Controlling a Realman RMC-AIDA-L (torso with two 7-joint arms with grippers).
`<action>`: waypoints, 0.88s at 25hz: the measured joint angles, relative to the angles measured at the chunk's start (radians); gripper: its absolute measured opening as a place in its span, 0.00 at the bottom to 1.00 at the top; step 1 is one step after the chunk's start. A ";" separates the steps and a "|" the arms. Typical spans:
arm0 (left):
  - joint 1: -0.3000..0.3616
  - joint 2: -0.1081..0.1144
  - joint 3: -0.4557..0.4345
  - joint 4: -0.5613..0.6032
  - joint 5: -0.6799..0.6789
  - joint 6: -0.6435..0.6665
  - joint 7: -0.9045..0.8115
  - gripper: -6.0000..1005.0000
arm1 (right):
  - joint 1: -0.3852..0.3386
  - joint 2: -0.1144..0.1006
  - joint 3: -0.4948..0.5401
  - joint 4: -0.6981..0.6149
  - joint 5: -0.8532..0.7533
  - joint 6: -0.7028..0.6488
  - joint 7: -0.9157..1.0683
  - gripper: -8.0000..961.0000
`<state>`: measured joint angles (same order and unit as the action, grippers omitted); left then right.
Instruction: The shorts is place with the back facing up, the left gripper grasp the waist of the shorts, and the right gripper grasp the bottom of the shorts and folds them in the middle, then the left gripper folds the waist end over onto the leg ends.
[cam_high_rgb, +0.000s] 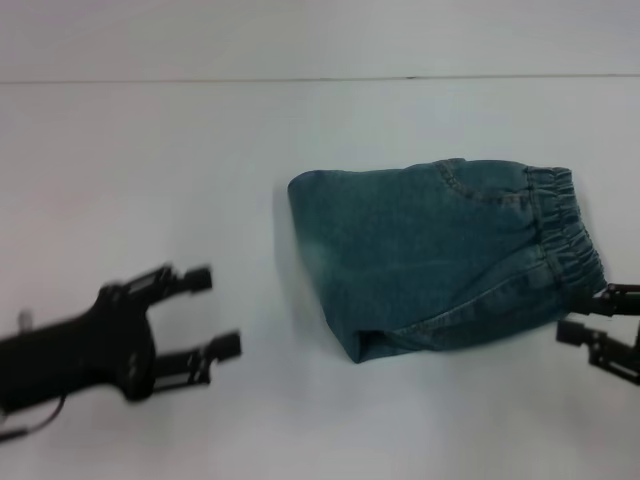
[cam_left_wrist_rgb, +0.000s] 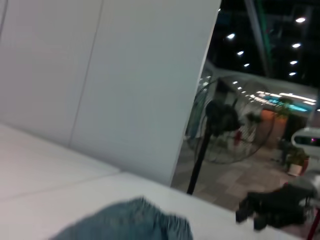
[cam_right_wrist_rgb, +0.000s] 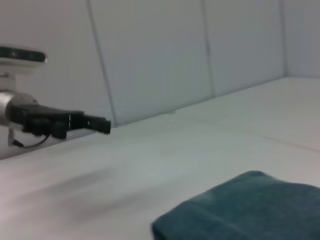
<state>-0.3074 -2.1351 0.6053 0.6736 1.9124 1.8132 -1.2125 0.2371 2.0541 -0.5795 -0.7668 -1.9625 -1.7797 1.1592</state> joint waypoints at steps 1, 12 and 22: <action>0.017 -0.006 -0.022 0.001 0.031 0.009 0.015 0.89 | 0.002 0.005 0.000 0.000 -0.008 -0.008 -0.001 0.19; 0.106 -0.029 -0.114 -0.057 0.083 0.004 0.183 0.89 | 0.003 0.033 0.009 0.024 -0.005 -0.075 -0.103 0.67; 0.098 -0.029 -0.171 -0.090 0.076 -0.033 0.229 0.89 | 0.058 0.036 -0.004 0.156 -0.017 -0.024 -0.268 0.98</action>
<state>-0.2090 -2.1638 0.4341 0.5833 1.9883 1.7806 -0.9831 0.2955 2.0906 -0.5835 -0.6110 -1.9793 -1.8041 0.8914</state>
